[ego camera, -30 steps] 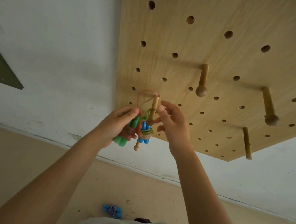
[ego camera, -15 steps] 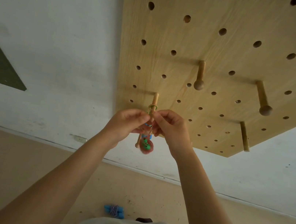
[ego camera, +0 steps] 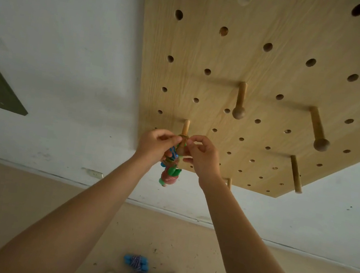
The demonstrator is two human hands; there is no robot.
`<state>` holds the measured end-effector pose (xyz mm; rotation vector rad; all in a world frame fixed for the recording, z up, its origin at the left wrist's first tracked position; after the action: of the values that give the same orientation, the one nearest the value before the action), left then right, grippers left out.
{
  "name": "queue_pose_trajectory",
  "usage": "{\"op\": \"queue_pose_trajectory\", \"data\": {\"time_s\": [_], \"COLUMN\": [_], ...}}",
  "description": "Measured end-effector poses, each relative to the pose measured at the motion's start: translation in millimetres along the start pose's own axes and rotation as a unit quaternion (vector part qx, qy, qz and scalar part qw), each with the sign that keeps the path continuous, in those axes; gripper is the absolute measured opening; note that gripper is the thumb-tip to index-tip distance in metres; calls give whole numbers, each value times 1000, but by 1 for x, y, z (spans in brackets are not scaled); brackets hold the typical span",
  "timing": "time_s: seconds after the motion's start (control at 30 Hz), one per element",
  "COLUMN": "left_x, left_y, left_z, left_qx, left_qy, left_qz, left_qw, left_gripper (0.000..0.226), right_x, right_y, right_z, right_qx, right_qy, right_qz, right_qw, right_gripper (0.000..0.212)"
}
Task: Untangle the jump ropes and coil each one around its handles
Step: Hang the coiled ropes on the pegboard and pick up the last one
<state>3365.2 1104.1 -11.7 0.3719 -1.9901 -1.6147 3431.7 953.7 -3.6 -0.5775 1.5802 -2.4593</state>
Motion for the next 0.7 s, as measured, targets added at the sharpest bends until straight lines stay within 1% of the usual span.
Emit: {"op": "queue_pose_trajectory", "data": {"time_s": [0.17, 0.3, 0.4, 0.5, 0.57, 0.63, 0.7], "left_x": [-6, -4, 4, 27, 49, 73, 97], "left_y": [-4, -10, -28, -51, -71, -94, -119], "left_z": [-4, -5, 6, 25, 39, 52, 61], "left_qx": [23, 56, 84, 29, -20, -64, -106], "left_qy": [-12, -43, -45, -40, -37, -39, -45], "left_qz": [8, 6, 16, 27, 43, 66, 78], "left_qw": [1000, 998, 995, 998, 998, 995, 990], "left_gripper": [18, 15, 10, 7, 13, 15, 13], "right_x": [-1, 5, 16, 43, 65, 86, 107], "right_y": [-2, 4, 16, 40, 60, 87, 120], "right_z": [-1, -2, -3, 1, 3, 4, 2], "right_qx": [13, 15, -5, 23, 46, 96, 153], "right_qy": [10, 24, 39, 63, 63, 44, 9], "right_qz": [-6, -17, -16, -31, -40, -52, -61], "right_qw": [1000, 999, 999, 997, 996, 993, 986], "right_gripper": [13, 20, 19, 12, 7, 5, 7]}}
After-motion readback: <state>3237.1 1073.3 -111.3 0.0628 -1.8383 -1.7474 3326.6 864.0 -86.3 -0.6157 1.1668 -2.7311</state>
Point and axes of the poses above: each hand's wrist, its own x-axis away from the middle knuckle, its own z-axis out of the back of the hand, y = z × x, the point moved 10 cm from there along -x, towards the middle knuckle, and after that the axes turned 15 degrees about x, right-handed, at the moved point
